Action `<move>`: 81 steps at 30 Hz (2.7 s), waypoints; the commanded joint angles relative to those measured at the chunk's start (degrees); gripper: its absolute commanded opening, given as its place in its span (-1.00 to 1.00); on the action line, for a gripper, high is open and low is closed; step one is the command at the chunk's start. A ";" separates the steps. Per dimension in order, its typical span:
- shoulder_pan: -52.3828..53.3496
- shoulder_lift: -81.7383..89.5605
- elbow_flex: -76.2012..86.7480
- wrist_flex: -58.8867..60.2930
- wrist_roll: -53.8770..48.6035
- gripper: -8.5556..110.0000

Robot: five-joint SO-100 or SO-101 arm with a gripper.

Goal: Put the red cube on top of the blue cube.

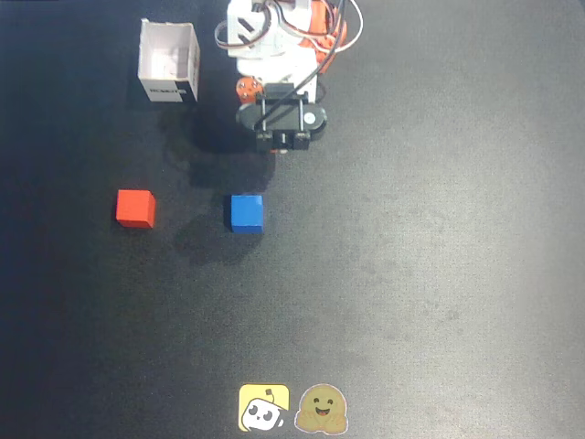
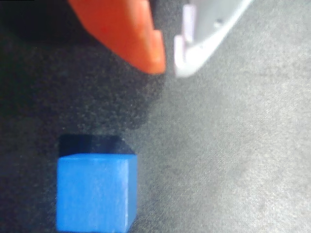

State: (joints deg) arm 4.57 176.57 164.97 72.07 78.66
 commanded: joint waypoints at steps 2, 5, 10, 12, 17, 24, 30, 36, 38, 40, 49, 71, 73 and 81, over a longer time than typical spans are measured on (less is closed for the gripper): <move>-0.18 0.62 -0.35 0.09 -0.44 -0.85; 0.00 0.62 -0.35 0.09 -0.35 -0.85; -0.09 0.62 -0.35 0.09 0.00 -0.85; -0.09 -0.35 -0.44 -0.26 0.35 -0.85; 0.00 -8.09 -3.25 -1.85 3.69 -0.85; 0.26 -22.41 -16.61 2.90 6.06 -0.85; 0.44 -29.36 -24.96 4.13 6.42 -0.85; 1.67 -35.60 -33.05 6.59 6.50 -0.84; 2.20 -37.53 -35.16 6.94 6.59 -0.83; 2.81 -39.46 -37.18 7.29 7.12 -0.76; 6.15 -46.23 -44.21 7.47 8.00 -0.63; 21.53 -63.81 -58.62 5.62 -2.02 -0.61; 22.32 -65.04 -59.50 4.92 -4.57 -0.61; 27.16 -72.51 -63.28 2.29 -15.21 -0.61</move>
State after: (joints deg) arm 30.06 104.77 105.03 75.50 66.27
